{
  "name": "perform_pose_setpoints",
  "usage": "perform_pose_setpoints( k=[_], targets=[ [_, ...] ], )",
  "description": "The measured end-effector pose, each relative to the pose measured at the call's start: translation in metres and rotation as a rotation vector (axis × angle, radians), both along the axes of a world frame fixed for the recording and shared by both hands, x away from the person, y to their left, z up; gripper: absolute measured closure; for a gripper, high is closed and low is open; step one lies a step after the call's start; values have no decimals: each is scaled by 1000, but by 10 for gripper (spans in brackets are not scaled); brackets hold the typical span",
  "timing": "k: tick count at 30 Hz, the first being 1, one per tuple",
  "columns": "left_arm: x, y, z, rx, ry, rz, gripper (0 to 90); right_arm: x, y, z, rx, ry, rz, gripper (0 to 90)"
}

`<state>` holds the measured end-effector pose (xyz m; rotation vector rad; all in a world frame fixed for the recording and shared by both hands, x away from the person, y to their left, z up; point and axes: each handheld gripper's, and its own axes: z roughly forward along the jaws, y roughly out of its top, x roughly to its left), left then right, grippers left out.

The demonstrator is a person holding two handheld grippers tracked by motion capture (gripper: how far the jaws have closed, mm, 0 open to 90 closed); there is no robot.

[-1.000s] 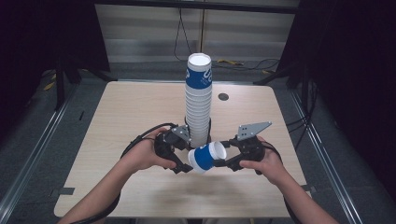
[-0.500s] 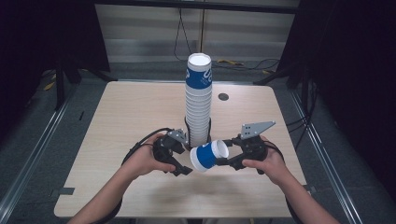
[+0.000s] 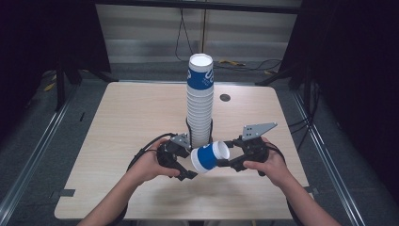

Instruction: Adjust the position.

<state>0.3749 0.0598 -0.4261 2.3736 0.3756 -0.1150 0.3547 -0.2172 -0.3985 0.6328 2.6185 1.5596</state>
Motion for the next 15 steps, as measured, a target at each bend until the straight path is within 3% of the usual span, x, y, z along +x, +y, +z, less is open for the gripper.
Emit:
perform_pose_setpoints(
  k=[15],
  targets=[
    [0, -10, -3, -42, 2, 6, 162, -1, 0, 0, 27, 2, 0, 288]
  ],
)
